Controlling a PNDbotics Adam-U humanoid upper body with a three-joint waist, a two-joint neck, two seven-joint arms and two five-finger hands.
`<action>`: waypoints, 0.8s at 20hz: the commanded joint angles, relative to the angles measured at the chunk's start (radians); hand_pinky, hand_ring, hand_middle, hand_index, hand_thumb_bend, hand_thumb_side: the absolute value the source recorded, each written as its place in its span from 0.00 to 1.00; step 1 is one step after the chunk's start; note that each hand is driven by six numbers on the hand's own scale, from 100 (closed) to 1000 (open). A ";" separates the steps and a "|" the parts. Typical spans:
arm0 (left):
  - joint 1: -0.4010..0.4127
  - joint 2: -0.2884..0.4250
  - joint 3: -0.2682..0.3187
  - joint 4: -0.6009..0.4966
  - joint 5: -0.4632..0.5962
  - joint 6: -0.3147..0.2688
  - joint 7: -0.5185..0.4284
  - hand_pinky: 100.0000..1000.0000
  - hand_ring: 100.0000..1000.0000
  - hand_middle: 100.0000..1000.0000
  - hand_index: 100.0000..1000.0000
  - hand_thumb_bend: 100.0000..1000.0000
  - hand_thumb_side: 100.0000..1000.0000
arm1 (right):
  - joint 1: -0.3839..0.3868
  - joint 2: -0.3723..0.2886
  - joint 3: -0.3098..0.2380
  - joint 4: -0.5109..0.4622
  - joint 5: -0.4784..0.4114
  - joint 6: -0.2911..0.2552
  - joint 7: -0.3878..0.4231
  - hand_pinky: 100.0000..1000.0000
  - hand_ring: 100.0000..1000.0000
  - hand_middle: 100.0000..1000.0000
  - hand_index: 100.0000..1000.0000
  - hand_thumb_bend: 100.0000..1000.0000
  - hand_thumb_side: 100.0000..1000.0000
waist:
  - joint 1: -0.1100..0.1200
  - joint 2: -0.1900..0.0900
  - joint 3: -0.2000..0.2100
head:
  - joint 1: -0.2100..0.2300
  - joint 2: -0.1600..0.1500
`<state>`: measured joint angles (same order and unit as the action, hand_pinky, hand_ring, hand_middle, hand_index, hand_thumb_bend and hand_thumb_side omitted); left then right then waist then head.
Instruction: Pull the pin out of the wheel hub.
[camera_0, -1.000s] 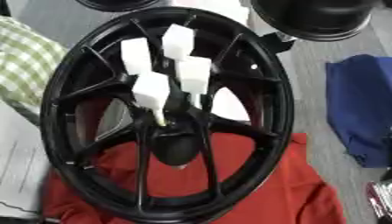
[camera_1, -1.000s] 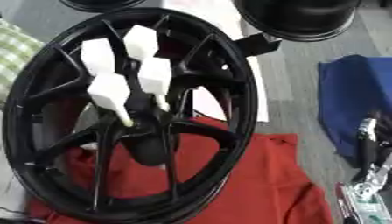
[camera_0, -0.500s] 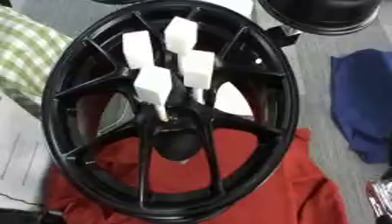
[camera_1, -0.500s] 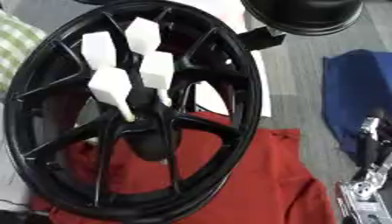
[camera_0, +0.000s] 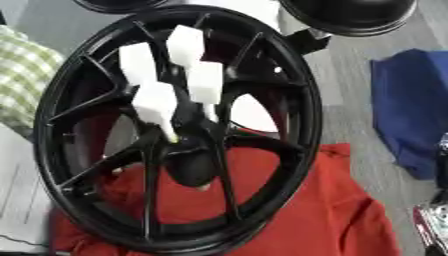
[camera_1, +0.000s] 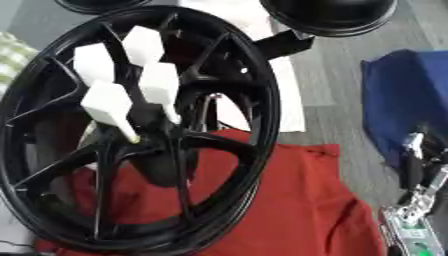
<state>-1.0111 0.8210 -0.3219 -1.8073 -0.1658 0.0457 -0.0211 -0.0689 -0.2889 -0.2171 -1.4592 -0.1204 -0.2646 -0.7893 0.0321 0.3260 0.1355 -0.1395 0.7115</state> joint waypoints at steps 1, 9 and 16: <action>-0.187 -0.044 -0.069 0.134 -0.099 0.011 -0.169 0.69 0.56 0.57 0.79 0.32 0.48 | 0.004 -0.030 -0.017 -0.021 0.005 -0.002 -0.016 0.49 0.64 0.59 0.73 0.26 0.55 | -0.003 -0.026 0.015 | -0.014 -0.005; -0.447 -0.245 -0.043 0.384 -0.332 -0.085 -0.734 0.71 0.60 0.61 0.81 0.38 0.60 | 0.011 -0.014 -0.021 -0.025 0.012 -0.006 -0.032 0.49 0.64 0.59 0.73 0.26 0.56 | -0.020 -0.020 0.034 | 0.049 -0.020; -0.506 -0.312 -0.085 0.462 -0.366 -0.074 -0.827 0.73 0.64 0.65 0.84 0.40 0.65 | 0.019 0.009 -0.024 -0.055 0.040 0.001 -0.031 0.49 0.64 0.59 0.72 0.26 0.56 | -0.031 0.000 0.039 | 0.038 -0.069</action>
<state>-1.4883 0.5039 -0.4102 -1.3491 -0.5252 -0.0280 -0.8288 -0.0513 -0.2693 -0.2334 -1.4868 -0.0950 -0.2650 -0.8171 0.0021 0.3447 0.1733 -0.0963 0.6604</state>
